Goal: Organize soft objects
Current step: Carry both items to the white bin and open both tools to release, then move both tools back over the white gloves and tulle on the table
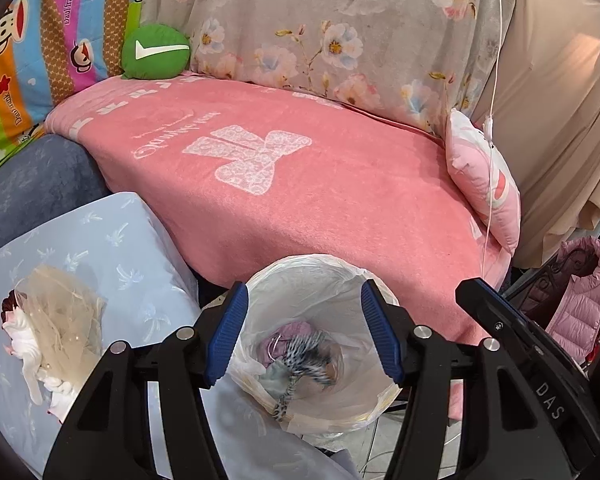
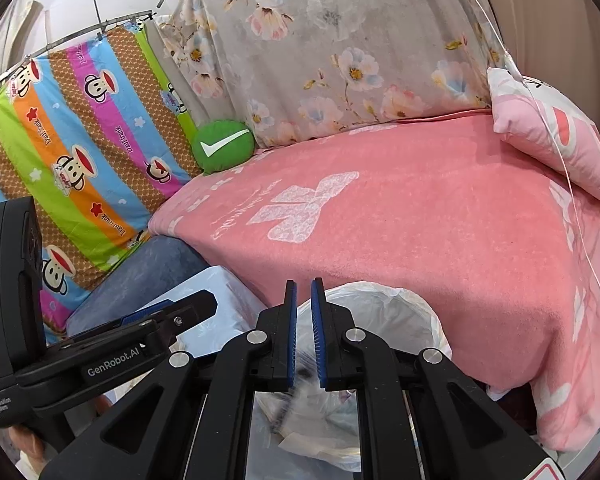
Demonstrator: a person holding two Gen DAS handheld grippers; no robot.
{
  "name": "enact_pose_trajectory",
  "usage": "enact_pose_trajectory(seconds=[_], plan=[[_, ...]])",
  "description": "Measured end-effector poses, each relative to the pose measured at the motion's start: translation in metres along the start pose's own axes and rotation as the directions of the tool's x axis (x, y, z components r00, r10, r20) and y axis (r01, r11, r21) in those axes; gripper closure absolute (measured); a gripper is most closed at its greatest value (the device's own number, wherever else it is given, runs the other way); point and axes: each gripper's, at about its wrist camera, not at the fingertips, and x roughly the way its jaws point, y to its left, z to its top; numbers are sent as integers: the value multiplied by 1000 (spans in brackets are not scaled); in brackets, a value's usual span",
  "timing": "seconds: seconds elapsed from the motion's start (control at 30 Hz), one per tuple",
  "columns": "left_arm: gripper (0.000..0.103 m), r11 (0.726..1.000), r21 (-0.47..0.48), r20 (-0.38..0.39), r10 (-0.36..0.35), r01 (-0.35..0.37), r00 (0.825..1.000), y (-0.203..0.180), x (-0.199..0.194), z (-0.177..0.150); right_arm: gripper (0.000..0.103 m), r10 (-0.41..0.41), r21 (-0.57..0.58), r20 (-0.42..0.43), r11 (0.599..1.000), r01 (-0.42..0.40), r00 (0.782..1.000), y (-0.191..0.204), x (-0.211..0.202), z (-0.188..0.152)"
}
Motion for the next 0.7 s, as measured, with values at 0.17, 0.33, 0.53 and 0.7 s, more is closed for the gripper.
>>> enact_pose_trajectory(seconds=[0.17,0.33,0.53,0.7], plan=[[47,1000,-5,5,1,-1,1000,3,-1,1,93,2,-9,1,1000,-2,1000,5,-1,0],[47,1000,-20,15,6,-5,1000,10,-5,1,93,8,-25,-5,1000,-8,1000,13,-1,-2],[47,999,-40,23,25,-25,999,21,-12,-3,92,26,-41,-17,999,-27,1000,23,0,-5],[47,996,-74,33,46,-44,998,37,-22,-8,84,48,-71,-29,996,-50,998,42,1,-11]])
